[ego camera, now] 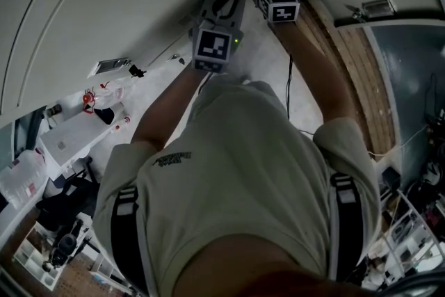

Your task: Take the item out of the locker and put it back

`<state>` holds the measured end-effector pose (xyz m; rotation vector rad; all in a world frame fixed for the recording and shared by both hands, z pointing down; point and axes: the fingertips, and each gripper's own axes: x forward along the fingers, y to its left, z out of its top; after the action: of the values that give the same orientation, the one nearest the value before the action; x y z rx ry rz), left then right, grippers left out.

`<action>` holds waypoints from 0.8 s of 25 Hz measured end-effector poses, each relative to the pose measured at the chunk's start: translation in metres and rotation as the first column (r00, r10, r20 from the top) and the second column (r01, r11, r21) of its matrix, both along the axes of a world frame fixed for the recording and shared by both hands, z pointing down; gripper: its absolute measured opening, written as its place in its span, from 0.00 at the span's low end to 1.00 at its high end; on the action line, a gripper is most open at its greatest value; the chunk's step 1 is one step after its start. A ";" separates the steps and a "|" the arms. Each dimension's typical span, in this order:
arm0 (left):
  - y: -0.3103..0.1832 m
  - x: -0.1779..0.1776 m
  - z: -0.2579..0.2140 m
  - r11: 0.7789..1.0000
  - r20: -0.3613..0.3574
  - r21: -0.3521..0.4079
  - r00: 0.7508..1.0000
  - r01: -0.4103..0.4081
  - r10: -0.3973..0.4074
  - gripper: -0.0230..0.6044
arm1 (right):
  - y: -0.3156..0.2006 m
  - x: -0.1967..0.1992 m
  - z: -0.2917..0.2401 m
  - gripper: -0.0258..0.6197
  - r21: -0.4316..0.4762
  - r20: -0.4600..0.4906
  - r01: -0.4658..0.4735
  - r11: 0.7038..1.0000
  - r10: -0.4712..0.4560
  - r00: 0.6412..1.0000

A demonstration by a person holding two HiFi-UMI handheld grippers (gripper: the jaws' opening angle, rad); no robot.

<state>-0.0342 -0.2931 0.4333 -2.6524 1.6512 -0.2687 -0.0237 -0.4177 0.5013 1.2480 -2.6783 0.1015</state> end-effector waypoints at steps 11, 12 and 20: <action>0.000 -0.001 -0.003 1.000 -0.006 0.006 1.000 0.009 -0.008 0.06 | 0.004 0.002 -0.011 0.61 -0.026 0.032 -0.004 1.000 0.005 0.999; 0.000 -0.001 -0.004 1.000 -0.005 0.007 1.000 0.009 -0.009 0.06 | 0.006 0.003 -0.014 0.61 -0.026 0.040 -0.005 1.000 0.006 0.999; 0.007 0.003 -0.023 1.000 -0.013 0.025 1.000 0.000 0.000 0.06 | 0.023 0.030 -0.048 0.61 0.009 0.067 -0.027 1.000 0.026 0.997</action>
<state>-0.0308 -0.2858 0.4103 -2.6419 1.6468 -0.2303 0.0068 -0.3945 0.4537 1.3062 -2.7220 0.1365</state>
